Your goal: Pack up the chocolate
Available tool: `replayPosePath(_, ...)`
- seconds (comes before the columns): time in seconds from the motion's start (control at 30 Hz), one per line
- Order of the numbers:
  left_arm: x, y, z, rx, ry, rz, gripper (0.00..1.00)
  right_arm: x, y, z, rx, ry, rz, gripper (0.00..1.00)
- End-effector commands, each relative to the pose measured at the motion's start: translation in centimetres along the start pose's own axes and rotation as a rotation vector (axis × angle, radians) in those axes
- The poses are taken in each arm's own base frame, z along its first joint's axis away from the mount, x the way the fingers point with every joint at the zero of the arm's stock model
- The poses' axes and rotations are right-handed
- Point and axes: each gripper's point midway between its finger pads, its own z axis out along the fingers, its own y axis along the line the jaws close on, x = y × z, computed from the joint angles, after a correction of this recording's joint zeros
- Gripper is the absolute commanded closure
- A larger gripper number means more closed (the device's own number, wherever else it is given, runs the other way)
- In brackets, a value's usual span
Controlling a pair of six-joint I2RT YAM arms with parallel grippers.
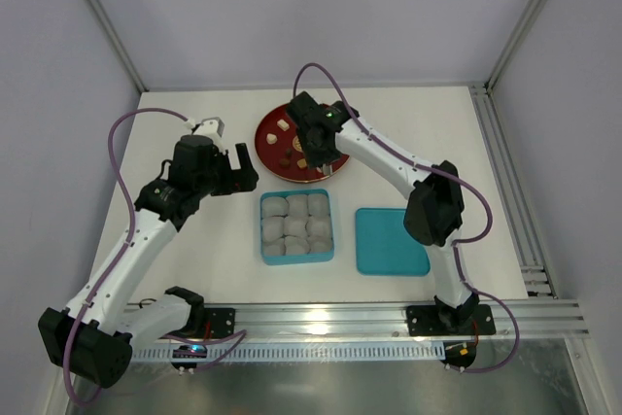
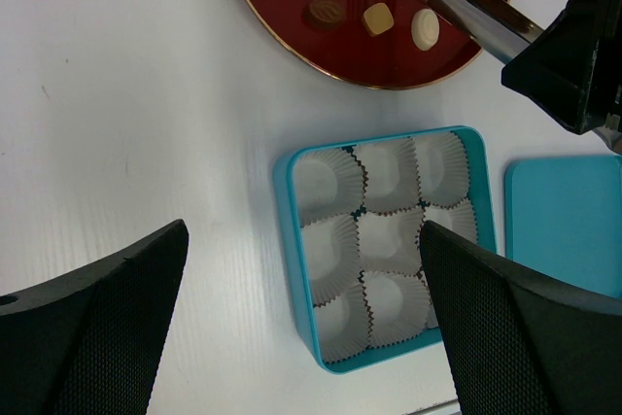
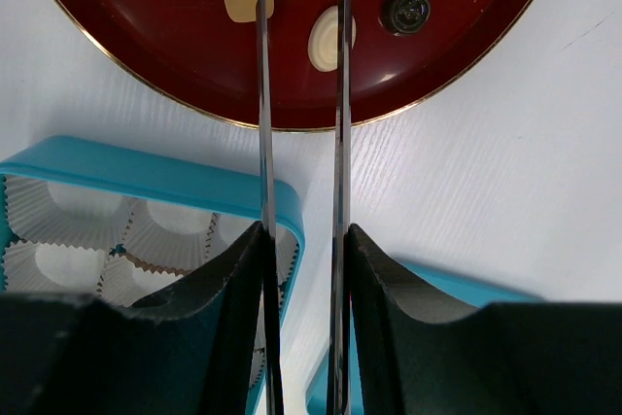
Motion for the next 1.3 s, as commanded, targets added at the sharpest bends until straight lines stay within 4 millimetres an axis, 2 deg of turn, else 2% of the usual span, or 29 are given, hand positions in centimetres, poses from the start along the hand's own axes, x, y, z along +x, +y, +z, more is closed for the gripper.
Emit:
replayPosePath(0.0, -1.0, -0.4, -0.5, 0.023, -0.043, -0.01, 0.0, -1.3, 0.1, -0.8, 0.005, -0.038, 0.007, 0.6)
replayPosePath(0.4, -1.0, -0.4, -0.4, 0.022, -0.045, -0.011, 0.0, -0.7, 0.2, -0.3, 0.002, -0.017, -0.002, 0.6)
replayPosePath(0.77, -1.0, -0.3, -0.4, 0.021, -0.042, -0.011, 0.0, -1.2, 0.3, -0.3, 0.005, -0.03, -0.006, 0.64)
replayPosePath(1.27, -1.0, -0.3, -0.4, 0.022, -0.044, -0.011, 0.0, -2.3, -0.2, -1.5, 0.016, -0.069, -0.006, 0.7)
